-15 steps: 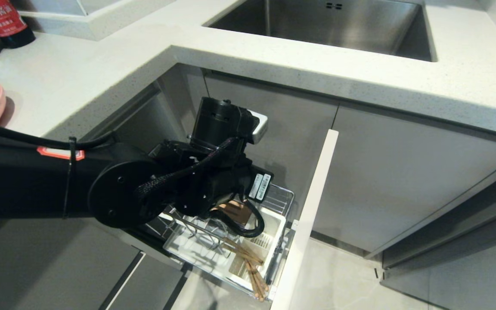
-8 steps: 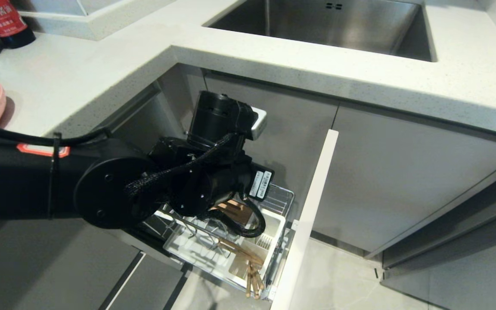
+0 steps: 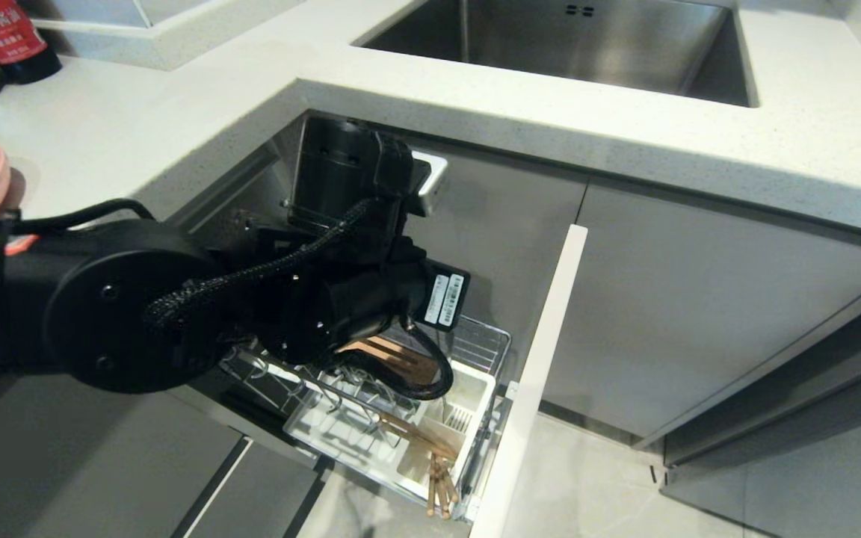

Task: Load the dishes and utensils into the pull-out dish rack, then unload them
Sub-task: Take the spoon out of the cupboard

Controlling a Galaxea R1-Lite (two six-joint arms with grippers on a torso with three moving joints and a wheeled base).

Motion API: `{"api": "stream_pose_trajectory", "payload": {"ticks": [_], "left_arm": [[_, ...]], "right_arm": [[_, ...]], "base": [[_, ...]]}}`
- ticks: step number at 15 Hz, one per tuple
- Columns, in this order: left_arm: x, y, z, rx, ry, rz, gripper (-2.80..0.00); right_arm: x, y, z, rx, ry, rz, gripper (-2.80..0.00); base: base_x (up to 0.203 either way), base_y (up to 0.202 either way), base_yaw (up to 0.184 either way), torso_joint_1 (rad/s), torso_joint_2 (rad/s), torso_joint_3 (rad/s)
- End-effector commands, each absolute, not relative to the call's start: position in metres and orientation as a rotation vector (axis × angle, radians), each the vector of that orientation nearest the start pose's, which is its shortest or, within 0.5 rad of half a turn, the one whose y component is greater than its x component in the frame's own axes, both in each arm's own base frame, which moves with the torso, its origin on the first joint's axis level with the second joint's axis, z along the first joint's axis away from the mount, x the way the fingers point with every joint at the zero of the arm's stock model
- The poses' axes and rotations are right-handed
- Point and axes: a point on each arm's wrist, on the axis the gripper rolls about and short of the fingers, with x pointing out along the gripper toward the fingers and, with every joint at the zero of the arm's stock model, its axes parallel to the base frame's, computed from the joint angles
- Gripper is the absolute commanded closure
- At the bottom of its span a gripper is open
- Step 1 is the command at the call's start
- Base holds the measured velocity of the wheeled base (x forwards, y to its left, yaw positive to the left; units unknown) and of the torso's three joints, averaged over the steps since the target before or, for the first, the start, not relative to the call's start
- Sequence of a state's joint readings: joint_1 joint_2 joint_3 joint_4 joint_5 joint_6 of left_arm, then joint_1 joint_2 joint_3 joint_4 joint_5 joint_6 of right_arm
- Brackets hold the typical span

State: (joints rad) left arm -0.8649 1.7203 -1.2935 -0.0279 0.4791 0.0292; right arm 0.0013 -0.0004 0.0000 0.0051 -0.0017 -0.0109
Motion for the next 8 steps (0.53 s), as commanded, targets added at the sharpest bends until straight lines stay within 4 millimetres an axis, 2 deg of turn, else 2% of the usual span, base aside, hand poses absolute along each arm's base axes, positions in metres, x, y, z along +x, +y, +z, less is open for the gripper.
{"api": "stream_pose_trajectory", "payload": {"ticks": [1,8], "left_arm": [[0.215,-0.237,0.266,0.249,0.279,-0.383,0.00],[0.202,-0.226,0.294,0.149,0.213,-0.390,0.00]], "right_arm": [[-0.023,0.000,0.075,-0.011,0.005,0.000,0.00],[-0.023,0.000,0.075,-0.012,0.005,0.000,0.00]], "base": [[0.000,0.000,0.000,0.000,0.00,0.000],[0.000,0.000,0.000,0.000,0.00,0.000]]}}
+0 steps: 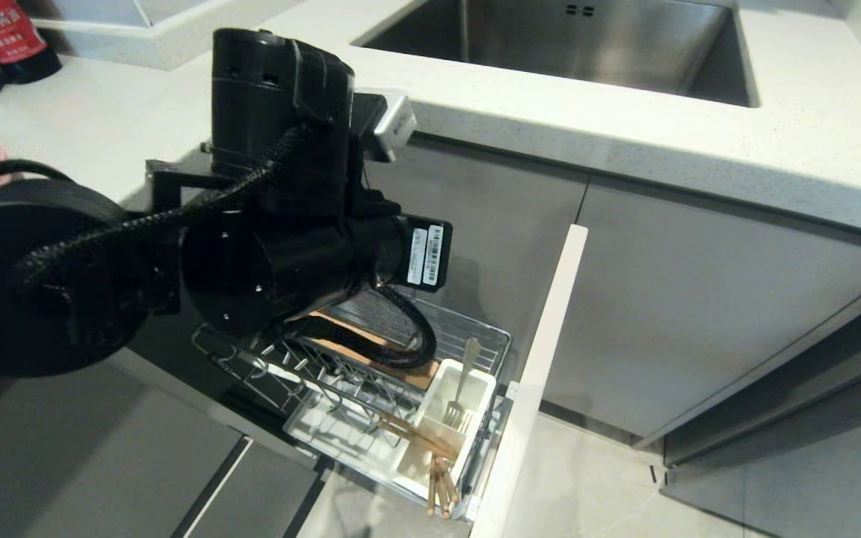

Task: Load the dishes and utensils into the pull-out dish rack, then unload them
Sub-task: Take the spoon out of the cupboard

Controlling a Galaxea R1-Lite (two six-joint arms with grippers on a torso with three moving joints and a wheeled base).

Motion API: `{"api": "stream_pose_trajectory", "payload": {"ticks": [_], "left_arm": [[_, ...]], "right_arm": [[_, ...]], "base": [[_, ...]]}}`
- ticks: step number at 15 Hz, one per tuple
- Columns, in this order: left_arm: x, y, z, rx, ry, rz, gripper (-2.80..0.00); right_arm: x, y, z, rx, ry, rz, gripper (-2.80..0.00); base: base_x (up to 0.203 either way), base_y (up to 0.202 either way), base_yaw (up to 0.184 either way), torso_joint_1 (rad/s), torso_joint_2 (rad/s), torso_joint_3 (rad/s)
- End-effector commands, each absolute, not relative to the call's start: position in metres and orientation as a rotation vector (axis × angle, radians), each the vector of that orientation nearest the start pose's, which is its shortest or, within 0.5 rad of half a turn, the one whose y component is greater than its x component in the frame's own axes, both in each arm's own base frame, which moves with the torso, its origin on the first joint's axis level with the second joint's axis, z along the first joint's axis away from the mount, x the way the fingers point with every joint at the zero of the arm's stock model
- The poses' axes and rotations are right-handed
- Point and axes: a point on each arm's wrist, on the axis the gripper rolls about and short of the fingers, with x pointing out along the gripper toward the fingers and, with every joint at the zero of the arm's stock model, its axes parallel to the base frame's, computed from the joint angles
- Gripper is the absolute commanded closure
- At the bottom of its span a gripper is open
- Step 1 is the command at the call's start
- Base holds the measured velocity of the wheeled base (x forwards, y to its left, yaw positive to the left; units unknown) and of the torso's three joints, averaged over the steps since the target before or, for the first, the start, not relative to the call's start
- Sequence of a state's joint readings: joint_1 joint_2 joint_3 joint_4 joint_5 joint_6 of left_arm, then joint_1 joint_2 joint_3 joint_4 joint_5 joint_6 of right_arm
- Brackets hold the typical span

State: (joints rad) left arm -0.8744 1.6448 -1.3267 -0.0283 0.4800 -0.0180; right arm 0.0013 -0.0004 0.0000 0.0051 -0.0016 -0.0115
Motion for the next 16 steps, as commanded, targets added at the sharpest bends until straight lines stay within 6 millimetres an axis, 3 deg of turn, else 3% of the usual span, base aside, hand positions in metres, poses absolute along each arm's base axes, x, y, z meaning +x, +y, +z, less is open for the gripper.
{"api": "stream_pose_trajectory", "payload": {"ticks": [1,6,16], "left_arm": [[0.200,-0.224,0.297,0.141,0.205,-0.389,0.00],[0.189,-0.210,0.319,0.093,0.140,-0.342,0.00],[0.128,-0.132,0.411,-0.234,-0.148,-0.235,0.00]], "right_arm": [[-0.023,0.000,0.075,-0.011,0.005,0.000,0.00],[-0.023,0.000,0.075,-0.012,0.006,0.000,0.00],[-0.023,0.000,0.075,-0.012,0.006,0.000,0.00]], "base": [[0.000,0.000,0.000,0.000,0.00,0.000],[0.000,0.000,0.000,0.000,0.00,0.000],[0.000,0.000,0.000,0.000,0.00,0.000]]}}
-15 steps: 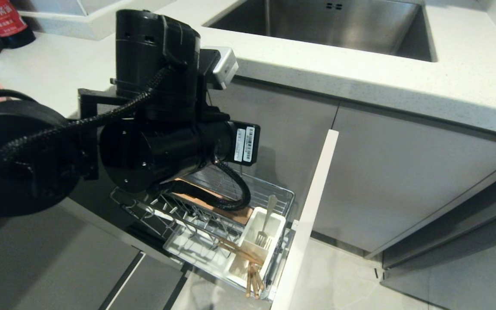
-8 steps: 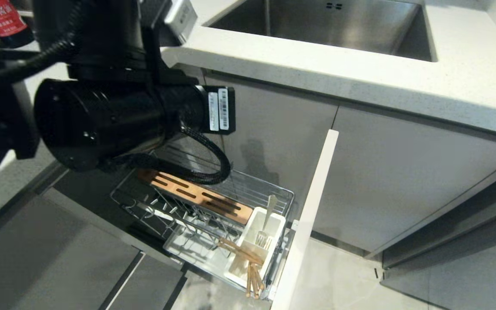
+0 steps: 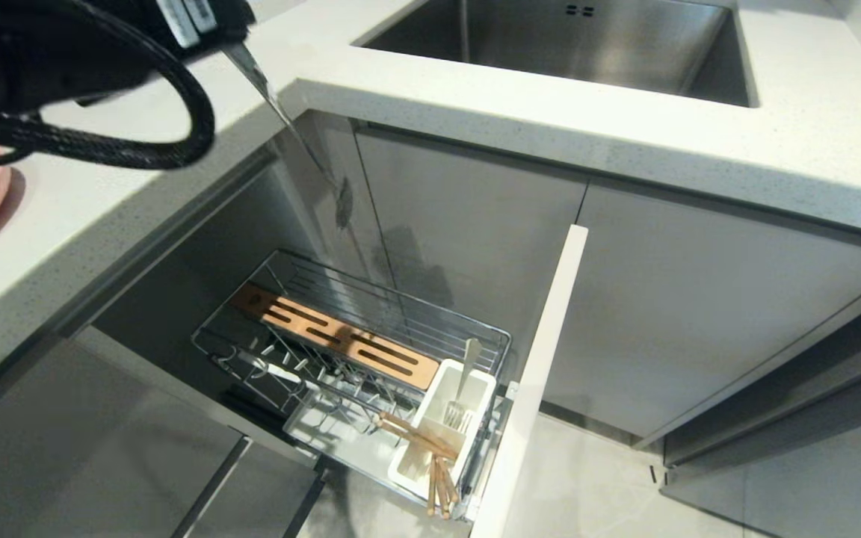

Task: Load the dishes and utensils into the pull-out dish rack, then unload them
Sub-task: Take the spoon out of the cupboard

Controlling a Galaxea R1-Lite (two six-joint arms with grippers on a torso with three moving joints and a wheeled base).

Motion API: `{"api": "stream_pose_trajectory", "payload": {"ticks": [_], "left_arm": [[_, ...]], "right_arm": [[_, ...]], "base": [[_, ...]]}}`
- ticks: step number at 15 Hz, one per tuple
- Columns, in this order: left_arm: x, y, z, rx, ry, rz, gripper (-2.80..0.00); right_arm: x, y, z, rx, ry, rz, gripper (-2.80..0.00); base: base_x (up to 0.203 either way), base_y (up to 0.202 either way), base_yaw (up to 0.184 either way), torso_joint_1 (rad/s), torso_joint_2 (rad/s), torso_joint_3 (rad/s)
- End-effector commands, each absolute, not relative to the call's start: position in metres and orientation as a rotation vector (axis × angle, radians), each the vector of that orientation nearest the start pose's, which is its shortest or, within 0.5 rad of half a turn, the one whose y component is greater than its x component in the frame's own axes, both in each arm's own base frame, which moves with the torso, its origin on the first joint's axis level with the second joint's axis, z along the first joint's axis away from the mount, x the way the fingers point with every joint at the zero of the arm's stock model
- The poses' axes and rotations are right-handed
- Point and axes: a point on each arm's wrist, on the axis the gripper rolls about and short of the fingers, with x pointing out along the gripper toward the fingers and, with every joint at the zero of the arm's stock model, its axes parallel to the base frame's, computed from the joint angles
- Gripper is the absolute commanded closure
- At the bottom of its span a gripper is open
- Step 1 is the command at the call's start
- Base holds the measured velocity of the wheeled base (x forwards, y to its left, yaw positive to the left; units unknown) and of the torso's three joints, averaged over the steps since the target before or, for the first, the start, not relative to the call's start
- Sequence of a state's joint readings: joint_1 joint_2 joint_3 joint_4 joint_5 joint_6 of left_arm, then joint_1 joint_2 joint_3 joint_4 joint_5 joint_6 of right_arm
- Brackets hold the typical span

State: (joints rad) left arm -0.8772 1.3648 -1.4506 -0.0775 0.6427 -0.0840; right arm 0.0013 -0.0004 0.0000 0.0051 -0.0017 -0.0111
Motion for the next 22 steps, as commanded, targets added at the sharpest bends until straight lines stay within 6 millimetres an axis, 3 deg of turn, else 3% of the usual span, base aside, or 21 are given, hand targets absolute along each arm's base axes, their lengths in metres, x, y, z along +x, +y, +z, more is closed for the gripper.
{"api": "stream_pose_trajectory", "payload": {"ticks": [1,7,12,16,20,22], "left_arm": [[0.121,-0.122,0.420,-0.283,-0.183,-0.230,0.00],[0.073,-0.052,0.463,-0.510,-0.452,-0.136,0.00],[0.056,-0.017,0.472,-0.485,-0.591,0.084,0.00],[0.059,-0.006,0.458,-0.333,-0.592,0.278,0.00],[0.066,-0.007,0.433,-0.165,-0.585,0.309,0.00],[0.058,-0.004,0.425,-0.066,-0.664,0.333,0.00]], "right_arm": [[-0.023,0.000,0.075,-0.011,0.005,0.000,0.00],[-0.023,0.000,0.075,-0.011,0.005,0.000,0.00],[-0.023,0.000,0.075,-0.011,0.006,0.000,0.00],[-0.023,0.000,0.075,-0.012,0.005,0.000,0.00],[-0.023,0.000,0.075,-0.011,0.006,0.000,0.00],[-0.023,0.000,0.075,-0.012,0.005,0.000,0.00]], "base": [[0.000,0.000,0.000,0.000,0.00,0.000],[0.000,0.000,0.000,0.000,0.00,0.000],[0.000,0.000,0.000,0.000,0.00,0.000],[0.000,0.000,0.000,0.000,0.00,0.000],[0.000,0.000,0.000,0.000,0.00,0.000],[0.000,0.000,0.000,0.000,0.00,0.000]]}}
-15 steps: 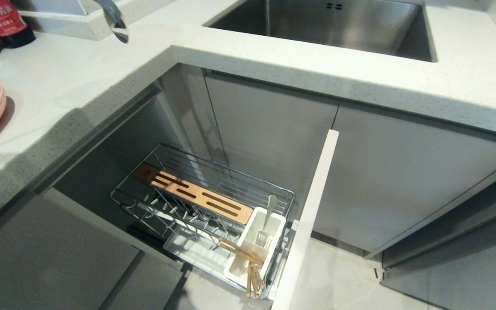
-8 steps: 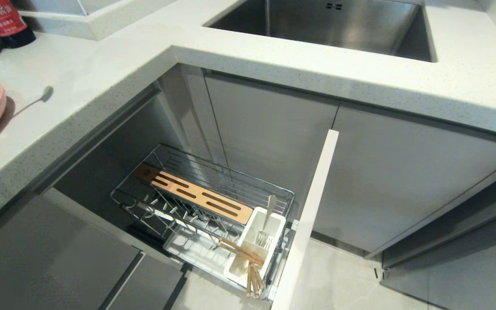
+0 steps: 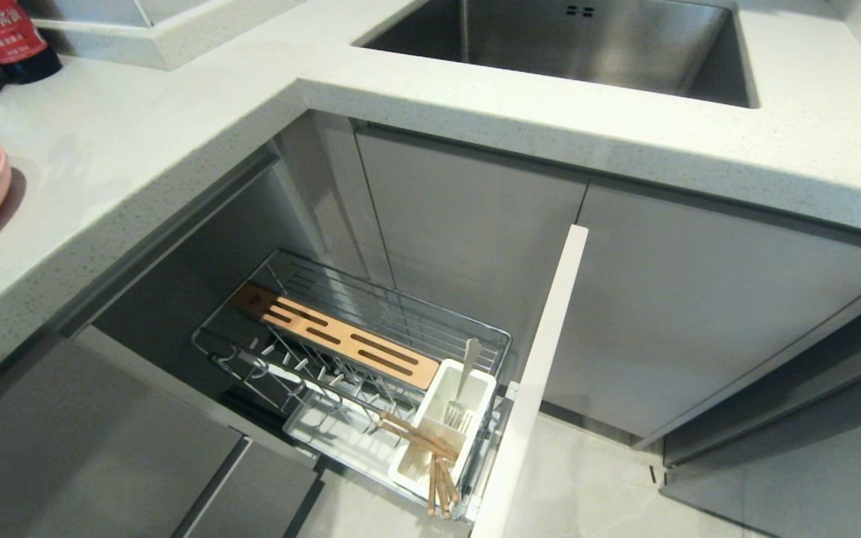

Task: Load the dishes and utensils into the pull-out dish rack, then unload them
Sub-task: Take the spoon out of the cupboard

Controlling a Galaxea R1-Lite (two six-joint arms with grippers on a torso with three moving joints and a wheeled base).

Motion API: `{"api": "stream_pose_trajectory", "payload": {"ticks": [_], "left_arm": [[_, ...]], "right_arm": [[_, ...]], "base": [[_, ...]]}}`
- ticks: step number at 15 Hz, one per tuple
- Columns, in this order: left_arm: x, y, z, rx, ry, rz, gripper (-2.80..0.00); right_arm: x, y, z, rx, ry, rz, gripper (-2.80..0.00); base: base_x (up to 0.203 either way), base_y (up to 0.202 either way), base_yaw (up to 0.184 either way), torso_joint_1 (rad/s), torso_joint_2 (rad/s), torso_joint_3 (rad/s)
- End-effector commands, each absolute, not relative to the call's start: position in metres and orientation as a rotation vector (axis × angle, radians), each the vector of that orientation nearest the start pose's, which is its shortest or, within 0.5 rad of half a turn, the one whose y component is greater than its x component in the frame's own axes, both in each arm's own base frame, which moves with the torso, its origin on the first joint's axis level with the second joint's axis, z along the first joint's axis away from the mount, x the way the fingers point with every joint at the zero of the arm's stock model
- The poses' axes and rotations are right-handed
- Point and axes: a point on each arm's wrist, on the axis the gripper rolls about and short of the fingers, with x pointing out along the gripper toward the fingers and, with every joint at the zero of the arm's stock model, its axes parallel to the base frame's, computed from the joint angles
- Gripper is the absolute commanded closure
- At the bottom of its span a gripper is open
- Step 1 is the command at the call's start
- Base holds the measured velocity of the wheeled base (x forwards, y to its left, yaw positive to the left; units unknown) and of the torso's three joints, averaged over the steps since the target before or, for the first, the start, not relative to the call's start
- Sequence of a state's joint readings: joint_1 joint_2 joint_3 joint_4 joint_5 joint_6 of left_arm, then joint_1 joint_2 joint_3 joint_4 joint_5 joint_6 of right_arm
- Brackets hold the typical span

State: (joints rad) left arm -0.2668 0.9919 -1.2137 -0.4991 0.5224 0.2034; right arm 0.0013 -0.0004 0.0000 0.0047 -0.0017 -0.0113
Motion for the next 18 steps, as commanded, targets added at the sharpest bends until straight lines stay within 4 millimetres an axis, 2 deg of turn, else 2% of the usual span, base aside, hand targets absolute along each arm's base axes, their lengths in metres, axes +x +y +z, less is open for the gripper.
{"api": "stream_pose_trajectory", "payload": {"ticks": [1,3,11,13,18], "left_arm": [[0.050,-0.001,0.421,-0.029,-0.697,0.350,0.00],[0.044,0.002,0.412,0.045,-0.724,0.349,0.00],[0.047,0.005,0.364,0.229,-0.783,0.324,0.00],[0.052,0.006,0.360,0.218,-0.794,0.301,0.00],[0.079,0.011,0.353,0.203,-0.749,0.288,0.00]], "right_arm": [[-0.023,0.000,0.075,-0.012,0.005,0.000,0.00],[-0.023,0.000,0.075,-0.012,0.006,0.000,0.00],[-0.023,0.000,0.075,-0.011,0.005,0.000,0.00],[-0.023,0.000,0.075,-0.011,0.005,0.000,0.00],[-0.023,0.000,0.075,-0.011,0.005,0.000,0.00]], "base": [[0.000,0.000,0.000,0.000,0.00,0.000],[0.000,0.000,0.000,0.000,0.00,0.000],[0.000,0.000,0.000,0.000,0.00,0.000],[0.000,0.000,0.000,0.000,0.00,0.000],[0.000,0.000,0.000,0.000,0.00,0.000]]}}
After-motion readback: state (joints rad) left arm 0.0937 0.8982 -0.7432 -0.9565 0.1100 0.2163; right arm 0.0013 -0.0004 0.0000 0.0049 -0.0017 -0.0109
